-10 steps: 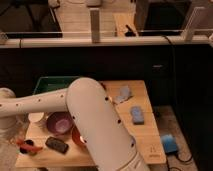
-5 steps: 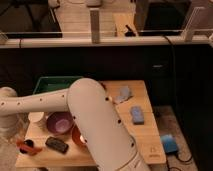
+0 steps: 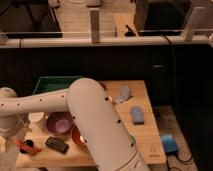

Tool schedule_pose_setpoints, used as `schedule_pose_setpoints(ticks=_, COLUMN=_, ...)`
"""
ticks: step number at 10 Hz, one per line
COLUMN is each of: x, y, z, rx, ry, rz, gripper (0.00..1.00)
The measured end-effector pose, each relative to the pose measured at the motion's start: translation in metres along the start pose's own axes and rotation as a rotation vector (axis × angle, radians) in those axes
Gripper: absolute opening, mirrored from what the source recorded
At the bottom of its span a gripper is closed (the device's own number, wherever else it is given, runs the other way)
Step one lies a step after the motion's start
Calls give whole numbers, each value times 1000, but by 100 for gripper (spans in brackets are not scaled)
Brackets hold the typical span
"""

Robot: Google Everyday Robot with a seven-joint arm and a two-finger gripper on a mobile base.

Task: Place pepper in metal cup

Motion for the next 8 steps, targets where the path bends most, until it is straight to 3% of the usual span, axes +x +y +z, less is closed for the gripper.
schedule_pose_setpoints(ticks=4, x=0, y=-3, z=-2, rx=-23, ry=20, rz=-40, gripper=80)
schedule_pose_setpoints(ticks=8, x=0, y=-3, z=-2, rx=-23, ry=20, rz=-40, gripper=80)
